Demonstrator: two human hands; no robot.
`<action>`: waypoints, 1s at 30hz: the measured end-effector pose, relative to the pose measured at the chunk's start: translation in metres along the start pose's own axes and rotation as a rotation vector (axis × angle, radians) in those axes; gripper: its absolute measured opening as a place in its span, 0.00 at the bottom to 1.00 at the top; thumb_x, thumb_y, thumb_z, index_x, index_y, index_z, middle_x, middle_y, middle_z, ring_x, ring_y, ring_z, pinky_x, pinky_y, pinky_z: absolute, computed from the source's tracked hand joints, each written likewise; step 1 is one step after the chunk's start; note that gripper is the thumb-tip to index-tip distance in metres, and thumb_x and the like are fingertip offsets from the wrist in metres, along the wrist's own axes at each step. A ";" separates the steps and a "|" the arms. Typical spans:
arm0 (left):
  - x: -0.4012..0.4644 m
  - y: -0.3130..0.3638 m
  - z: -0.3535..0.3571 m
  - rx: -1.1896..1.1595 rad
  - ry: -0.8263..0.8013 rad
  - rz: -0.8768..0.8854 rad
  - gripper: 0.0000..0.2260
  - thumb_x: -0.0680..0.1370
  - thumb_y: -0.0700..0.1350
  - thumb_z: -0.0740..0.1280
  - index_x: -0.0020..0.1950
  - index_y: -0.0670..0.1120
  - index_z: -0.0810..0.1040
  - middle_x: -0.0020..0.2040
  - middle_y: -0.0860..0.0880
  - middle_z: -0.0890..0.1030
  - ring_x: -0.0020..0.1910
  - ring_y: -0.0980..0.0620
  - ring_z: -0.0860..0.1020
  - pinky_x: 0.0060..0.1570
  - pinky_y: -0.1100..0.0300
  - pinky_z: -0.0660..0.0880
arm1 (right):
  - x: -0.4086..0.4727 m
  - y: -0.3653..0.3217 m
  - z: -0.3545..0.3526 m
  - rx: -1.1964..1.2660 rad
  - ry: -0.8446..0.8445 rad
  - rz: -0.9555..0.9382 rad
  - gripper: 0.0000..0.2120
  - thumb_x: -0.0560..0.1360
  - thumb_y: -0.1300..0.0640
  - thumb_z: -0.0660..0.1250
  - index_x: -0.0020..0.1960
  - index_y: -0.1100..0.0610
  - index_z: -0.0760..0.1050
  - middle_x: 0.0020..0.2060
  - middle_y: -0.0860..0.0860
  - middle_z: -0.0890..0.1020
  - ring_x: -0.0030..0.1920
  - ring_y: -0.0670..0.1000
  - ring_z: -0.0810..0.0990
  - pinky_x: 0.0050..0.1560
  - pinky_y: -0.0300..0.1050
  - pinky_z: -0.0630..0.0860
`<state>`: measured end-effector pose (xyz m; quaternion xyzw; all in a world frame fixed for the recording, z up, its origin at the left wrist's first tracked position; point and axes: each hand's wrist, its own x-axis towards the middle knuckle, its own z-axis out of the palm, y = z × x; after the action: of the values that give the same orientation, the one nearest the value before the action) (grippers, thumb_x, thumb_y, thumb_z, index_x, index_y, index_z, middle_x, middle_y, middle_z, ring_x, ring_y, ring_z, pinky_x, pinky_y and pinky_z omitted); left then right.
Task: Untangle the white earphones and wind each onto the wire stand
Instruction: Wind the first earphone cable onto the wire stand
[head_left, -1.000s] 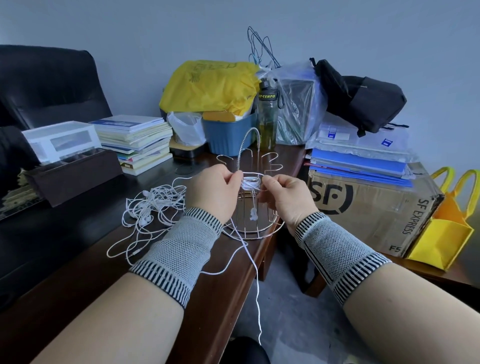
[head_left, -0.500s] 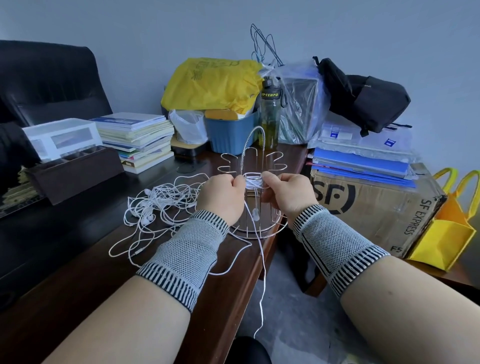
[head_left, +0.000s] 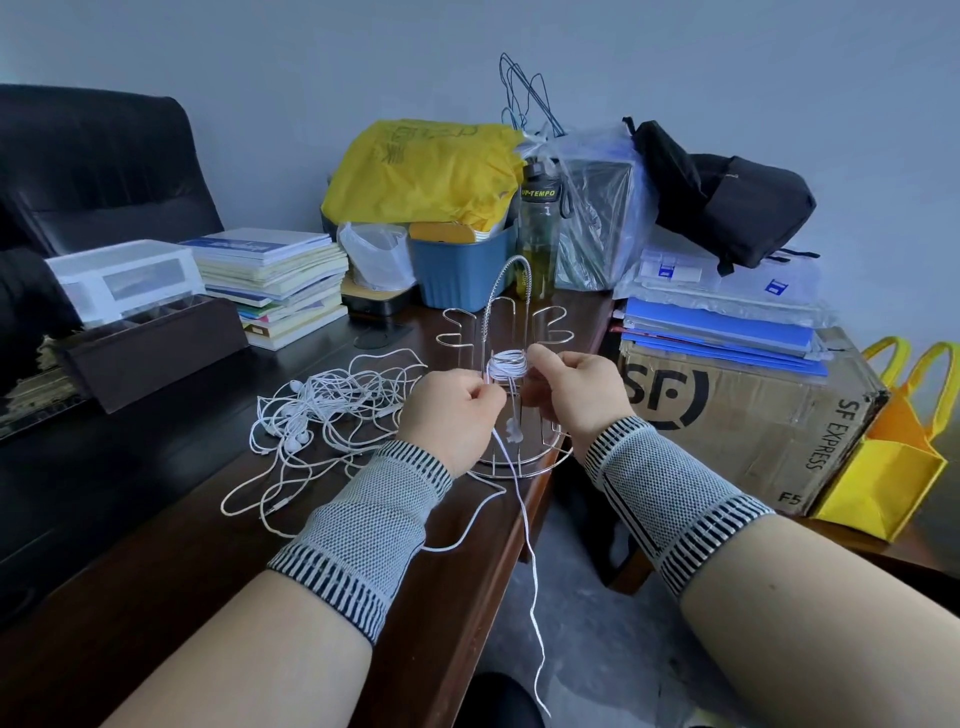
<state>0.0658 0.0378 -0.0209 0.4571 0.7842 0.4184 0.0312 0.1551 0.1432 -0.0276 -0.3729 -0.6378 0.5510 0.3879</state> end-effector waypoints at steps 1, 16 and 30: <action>-0.002 -0.002 0.000 -0.015 -0.019 0.021 0.22 0.76 0.40 0.63 0.22 0.46 0.62 0.27 0.50 0.66 0.29 0.48 0.65 0.33 0.52 0.64 | -0.001 0.001 -0.001 0.021 -0.011 -0.003 0.17 0.73 0.51 0.68 0.27 0.55 0.77 0.29 0.52 0.83 0.34 0.55 0.79 0.37 0.47 0.72; -0.016 -0.001 -0.003 0.393 -0.182 0.241 0.06 0.77 0.47 0.65 0.41 0.50 0.71 0.65 0.53 0.71 0.53 0.48 0.75 0.46 0.60 0.66 | -0.026 0.024 -0.005 -0.426 -0.072 -0.689 0.19 0.70 0.73 0.67 0.55 0.55 0.82 0.45 0.46 0.69 0.48 0.38 0.71 0.52 0.23 0.67; -0.019 0.012 -0.013 0.449 0.045 0.180 0.05 0.78 0.47 0.63 0.43 0.49 0.72 0.41 0.51 0.78 0.43 0.47 0.75 0.41 0.57 0.69 | -0.022 0.033 -0.001 -0.399 0.068 -0.774 0.04 0.72 0.66 0.72 0.45 0.59 0.83 0.42 0.45 0.73 0.42 0.37 0.75 0.43 0.22 0.68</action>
<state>0.0794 0.0185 -0.0101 0.5110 0.8143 0.2448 -0.1263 0.1672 0.1279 -0.0621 -0.1919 -0.8113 0.2183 0.5072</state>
